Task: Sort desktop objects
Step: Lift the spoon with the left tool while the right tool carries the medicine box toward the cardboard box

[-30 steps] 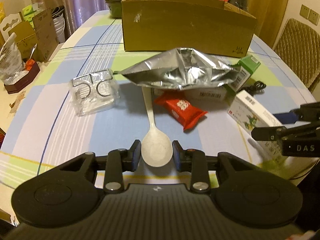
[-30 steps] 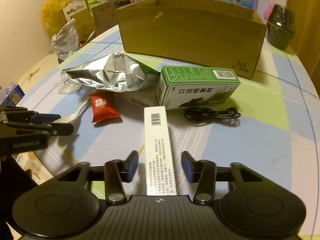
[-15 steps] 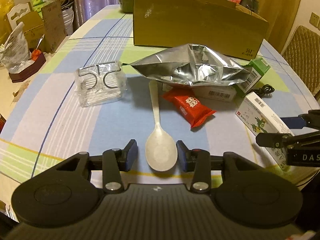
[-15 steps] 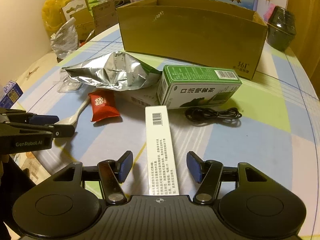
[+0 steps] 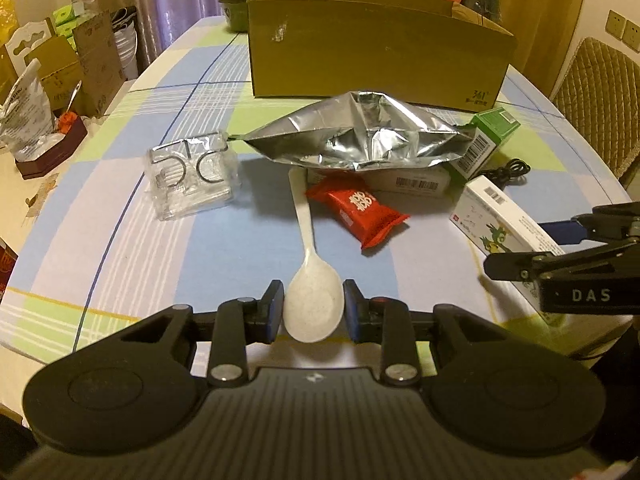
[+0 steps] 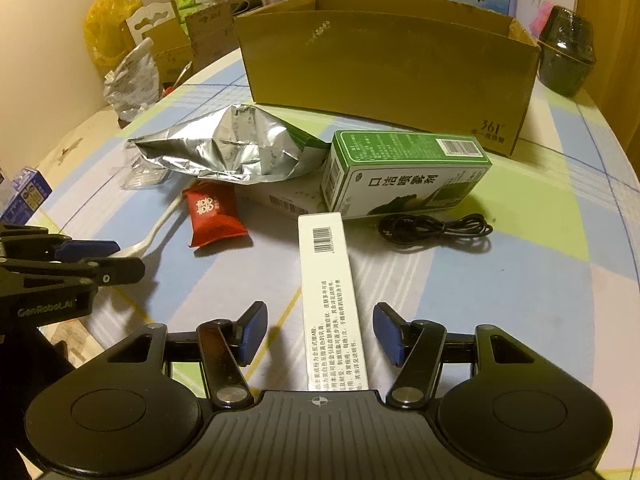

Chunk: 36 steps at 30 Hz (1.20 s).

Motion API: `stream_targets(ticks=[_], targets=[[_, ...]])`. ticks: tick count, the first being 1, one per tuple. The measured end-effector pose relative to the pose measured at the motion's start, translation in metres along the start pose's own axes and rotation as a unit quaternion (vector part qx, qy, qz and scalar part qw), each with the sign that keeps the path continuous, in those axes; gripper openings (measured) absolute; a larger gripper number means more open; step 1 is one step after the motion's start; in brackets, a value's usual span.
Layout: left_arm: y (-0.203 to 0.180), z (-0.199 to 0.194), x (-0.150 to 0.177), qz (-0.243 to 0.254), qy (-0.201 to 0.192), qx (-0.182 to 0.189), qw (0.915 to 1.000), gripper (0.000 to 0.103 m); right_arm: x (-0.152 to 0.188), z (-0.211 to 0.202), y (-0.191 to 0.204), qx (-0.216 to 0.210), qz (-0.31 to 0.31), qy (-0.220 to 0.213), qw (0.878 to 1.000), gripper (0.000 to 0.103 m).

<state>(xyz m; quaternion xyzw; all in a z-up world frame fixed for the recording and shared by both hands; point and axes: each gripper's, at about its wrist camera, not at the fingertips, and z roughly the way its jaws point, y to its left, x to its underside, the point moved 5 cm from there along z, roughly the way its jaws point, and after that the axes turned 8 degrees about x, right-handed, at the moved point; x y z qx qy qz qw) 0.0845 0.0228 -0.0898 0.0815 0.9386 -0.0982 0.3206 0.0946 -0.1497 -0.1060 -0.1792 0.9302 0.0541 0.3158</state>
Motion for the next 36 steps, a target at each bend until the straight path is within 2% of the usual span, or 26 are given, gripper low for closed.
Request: stream_targets(ticks=[13, 17, 22, 25, 31, 36], targets=[[0.008, 0.002, 0.006, -0.052, 0.007, 0.009, 0.9986, 0.030, 0.000, 0.001, 0.001, 0.002, 0.002, -0.002, 1.000, 0.057], [0.008, 0.002, 0.008, -0.065, 0.011, 0.017, 0.9977, 0.036, 0.000, 0.002, 0.001, 0.001, 0.003, -0.001, 1.000, 0.057], [0.004, 0.003, 0.008, -0.059, 0.008, 0.013, 0.9982, 0.035, -0.001, 0.003, 0.001, 0.000, 0.003, -0.001, 1.000, 0.057], [0.002, 0.004, 0.008, -0.048, 0.009, 0.006, 0.9988, 0.028, -0.001, 0.004, 0.001, 0.000, 0.002, -0.001, 1.000, 0.057], [-0.001, 0.003, 0.009, -0.020, 0.007, -0.003, 0.9998, 0.028, -0.001, 0.003, 0.001, 0.000, 0.003, -0.002, 1.000, 0.057], [-0.003, -0.003, 0.007, -0.015, 0.014, 0.008, 0.9998, 0.027, -0.002, 0.005, 0.003, -0.002, 0.001, 0.000, 1.000, 0.057]])
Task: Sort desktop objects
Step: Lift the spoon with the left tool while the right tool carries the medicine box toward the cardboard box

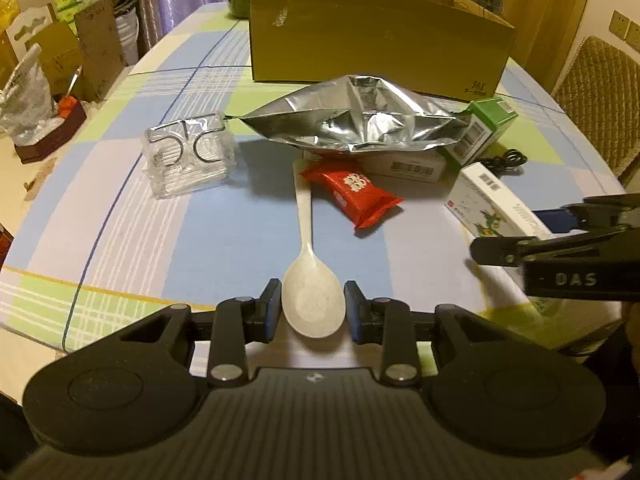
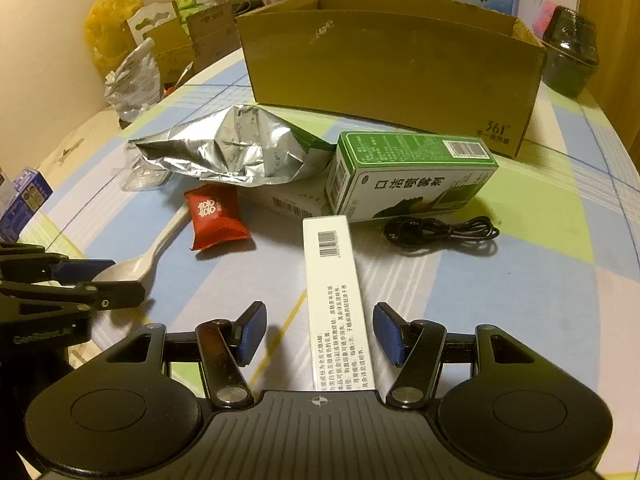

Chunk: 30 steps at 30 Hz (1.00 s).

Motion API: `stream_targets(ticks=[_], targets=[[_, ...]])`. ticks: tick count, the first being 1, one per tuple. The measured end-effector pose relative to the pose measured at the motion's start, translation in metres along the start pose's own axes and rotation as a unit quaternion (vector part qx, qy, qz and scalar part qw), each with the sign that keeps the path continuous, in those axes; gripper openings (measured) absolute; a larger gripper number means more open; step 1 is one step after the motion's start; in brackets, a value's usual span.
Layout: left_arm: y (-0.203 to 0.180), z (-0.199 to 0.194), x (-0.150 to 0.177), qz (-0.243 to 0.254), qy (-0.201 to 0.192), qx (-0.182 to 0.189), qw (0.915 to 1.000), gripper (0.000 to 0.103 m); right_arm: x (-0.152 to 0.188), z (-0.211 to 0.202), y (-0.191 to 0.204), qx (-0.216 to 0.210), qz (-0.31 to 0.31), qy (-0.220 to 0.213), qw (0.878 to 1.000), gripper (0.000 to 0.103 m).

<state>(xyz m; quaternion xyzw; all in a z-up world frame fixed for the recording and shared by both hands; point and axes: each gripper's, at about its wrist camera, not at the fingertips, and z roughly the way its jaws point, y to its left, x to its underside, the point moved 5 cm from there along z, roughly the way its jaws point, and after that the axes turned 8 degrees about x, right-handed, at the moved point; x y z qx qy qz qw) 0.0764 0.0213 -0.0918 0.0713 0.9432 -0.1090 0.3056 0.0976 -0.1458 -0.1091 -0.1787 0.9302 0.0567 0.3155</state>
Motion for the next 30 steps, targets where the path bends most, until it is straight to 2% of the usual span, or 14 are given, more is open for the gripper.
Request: stream_targets(ticks=[7, 9, 11, 17, 22, 26, 30], targets=[[0.002, -0.017, -0.002, -0.011, 0.007, 0.009, 0.9999, 0.027, 0.001, 0.001, 0.000, -0.002, 0.004, 0.004, 1.000, 0.056], [0.004, -0.023, -0.002, -0.019, 0.006, 0.012, 0.9997, 0.027, 0.001, 0.000, 0.000, -0.002, 0.004, 0.007, 1.000, 0.046], [0.006, -0.030, -0.001, -0.027, 0.005, 0.015, 0.9995, 0.027, 0.002, 0.001, 0.001, 0.001, 0.000, 0.012, 1.000, 0.024], [0.014, -0.052, 0.007, -0.039, 0.004, 0.010, 0.9992, 0.027, 0.004, -0.006, 0.004, 0.005, -0.003, 0.014, 1.000, 0.023], [0.019, -0.073, 0.016, -0.046, -0.007, 0.003, 0.9989, 0.027, 0.001, -0.018, 0.006, -0.003, 0.009, -0.008, 1.000, 0.023], [0.022, -0.096, 0.014, -0.043, -0.029, -0.008, 0.9986, 0.027, -0.005, -0.030, 0.008, -0.013, 0.023, -0.029, 0.999, 0.023], [0.021, -0.115, -0.005, -0.029, -0.062, -0.011, 0.9976, 0.027, -0.017, -0.048, 0.009, -0.020, 0.038, -0.055, 0.998, 0.023]])
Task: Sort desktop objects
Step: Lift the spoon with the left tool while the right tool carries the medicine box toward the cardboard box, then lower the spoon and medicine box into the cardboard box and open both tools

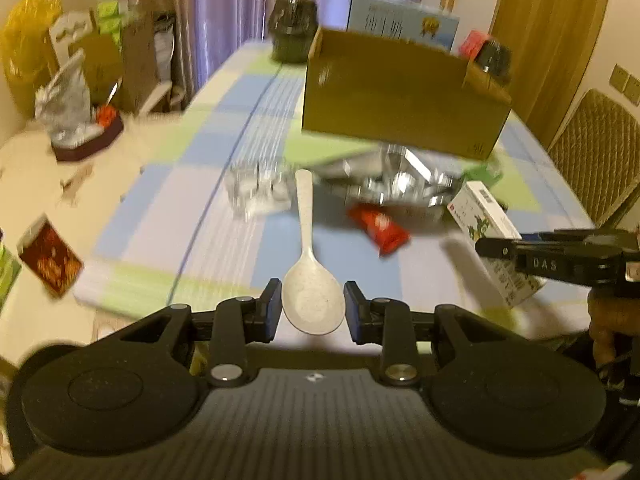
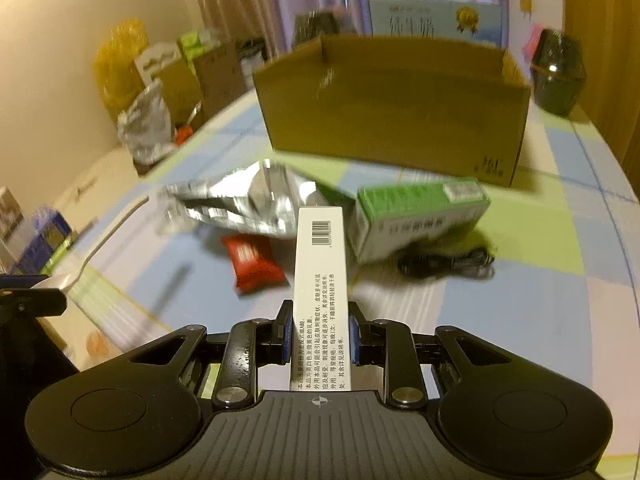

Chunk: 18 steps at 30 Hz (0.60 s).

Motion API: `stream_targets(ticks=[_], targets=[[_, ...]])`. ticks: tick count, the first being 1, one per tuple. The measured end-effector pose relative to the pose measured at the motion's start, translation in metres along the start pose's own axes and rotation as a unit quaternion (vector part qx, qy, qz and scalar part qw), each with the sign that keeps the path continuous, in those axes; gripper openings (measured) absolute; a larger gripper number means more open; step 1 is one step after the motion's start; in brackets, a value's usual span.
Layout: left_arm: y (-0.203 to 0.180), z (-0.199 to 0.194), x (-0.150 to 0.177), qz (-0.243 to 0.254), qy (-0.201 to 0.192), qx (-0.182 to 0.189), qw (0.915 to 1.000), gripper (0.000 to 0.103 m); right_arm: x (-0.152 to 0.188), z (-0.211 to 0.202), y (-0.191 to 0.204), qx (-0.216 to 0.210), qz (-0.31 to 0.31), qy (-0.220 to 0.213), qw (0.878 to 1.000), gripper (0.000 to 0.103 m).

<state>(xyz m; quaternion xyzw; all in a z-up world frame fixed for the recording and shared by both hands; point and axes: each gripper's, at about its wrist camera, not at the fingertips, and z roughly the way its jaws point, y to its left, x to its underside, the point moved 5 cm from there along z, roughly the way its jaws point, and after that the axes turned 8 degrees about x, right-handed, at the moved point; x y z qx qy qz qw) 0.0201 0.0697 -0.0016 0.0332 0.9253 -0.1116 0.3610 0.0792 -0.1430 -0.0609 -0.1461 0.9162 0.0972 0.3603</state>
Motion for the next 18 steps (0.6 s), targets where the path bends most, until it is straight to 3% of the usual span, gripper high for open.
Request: stream_targets(ticks=[9, 18], targets=[[-0.024, 0.017, -0.084, 0.045, -0.058, 0.038, 0.9965, 0.027, -0.080, -0.027, -0.015, 0.005, 0.031, -0.062, 0.998, 0.023], [-0.059, 0.085, -0.197, 0.084, -0.102, 0.067, 0.9890, 0.028, -0.191, -0.017, -0.055, 0.045, 0.036, -0.124, 0.991, 0.023]])
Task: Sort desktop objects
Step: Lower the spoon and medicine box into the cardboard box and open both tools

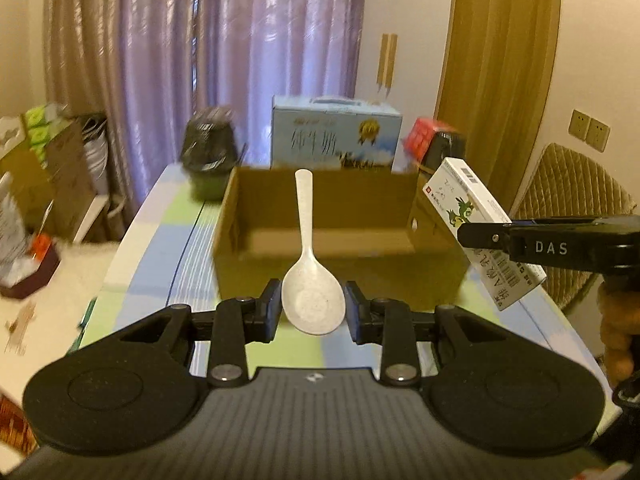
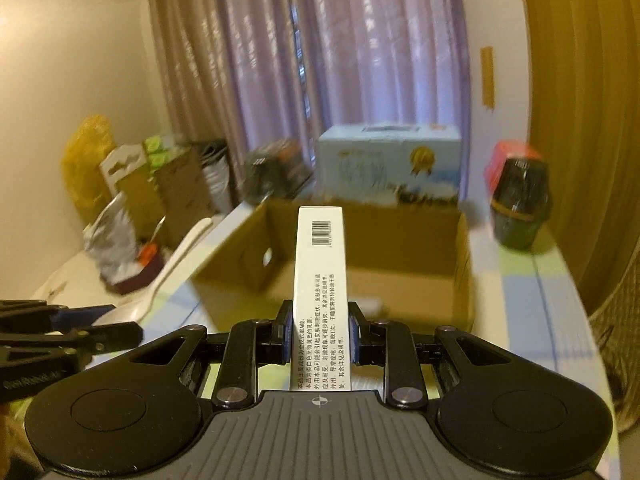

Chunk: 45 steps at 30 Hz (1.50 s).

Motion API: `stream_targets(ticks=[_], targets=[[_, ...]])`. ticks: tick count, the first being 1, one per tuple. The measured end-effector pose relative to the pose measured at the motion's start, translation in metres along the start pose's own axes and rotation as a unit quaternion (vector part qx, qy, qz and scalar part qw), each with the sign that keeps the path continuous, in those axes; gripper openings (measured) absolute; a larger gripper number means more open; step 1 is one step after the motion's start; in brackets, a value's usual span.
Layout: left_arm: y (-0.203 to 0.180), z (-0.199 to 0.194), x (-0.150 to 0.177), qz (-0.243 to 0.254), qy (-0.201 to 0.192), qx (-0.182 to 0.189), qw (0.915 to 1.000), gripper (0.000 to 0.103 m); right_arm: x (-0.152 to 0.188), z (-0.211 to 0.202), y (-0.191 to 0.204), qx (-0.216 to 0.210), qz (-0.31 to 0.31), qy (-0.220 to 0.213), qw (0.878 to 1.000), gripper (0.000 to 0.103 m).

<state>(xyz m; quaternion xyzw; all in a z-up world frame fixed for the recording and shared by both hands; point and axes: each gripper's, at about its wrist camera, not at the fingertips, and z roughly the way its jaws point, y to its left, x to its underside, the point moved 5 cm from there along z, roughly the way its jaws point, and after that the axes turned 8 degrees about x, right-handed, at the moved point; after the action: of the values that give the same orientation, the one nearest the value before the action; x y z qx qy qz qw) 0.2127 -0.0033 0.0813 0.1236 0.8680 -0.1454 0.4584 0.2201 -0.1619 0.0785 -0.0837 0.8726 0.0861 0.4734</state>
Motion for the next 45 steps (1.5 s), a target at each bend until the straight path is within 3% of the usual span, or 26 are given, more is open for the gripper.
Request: stream_targets(ticks=[7, 15, 21, 23, 39, 45], targets=[[0.012, 0.092, -0.046, -0.005, -0.002, 0.027, 0.9996, 0.028, -0.035, 0.062, -0.020, 0.027, 0.038, -0.013, 0.999, 0.023], [0.027, 0.156, -0.036, -0.014, 0.021, 0.036, 0.9990, 0.028, -0.037, 0.117, -0.037, 0.055, 0.072, -0.008, 0.996, 0.023], [0.029, 0.174, -0.029, -0.014, 0.030, 0.042, 0.9986, 0.028, -0.034, 0.133, -0.038, 0.058, 0.071, 0.004, 0.996, 0.023], [0.029, 0.177, -0.031, -0.019, 0.026, 0.045, 0.9984, 0.034, -0.033, 0.137, -0.037, 0.058, 0.071, 0.007, 0.996, 0.023], [0.045, 0.173, -0.035, -0.041, 0.016, 0.034, 0.9985, 0.040, -0.019, 0.153, -0.051, 0.071, 0.084, 0.028, 0.994, 0.023], [0.046, 0.172, -0.034, -0.037, 0.016, 0.030, 0.9987, 0.045, -0.023, 0.146, -0.056, 0.075, 0.105, 0.011, 0.992, 0.031]])
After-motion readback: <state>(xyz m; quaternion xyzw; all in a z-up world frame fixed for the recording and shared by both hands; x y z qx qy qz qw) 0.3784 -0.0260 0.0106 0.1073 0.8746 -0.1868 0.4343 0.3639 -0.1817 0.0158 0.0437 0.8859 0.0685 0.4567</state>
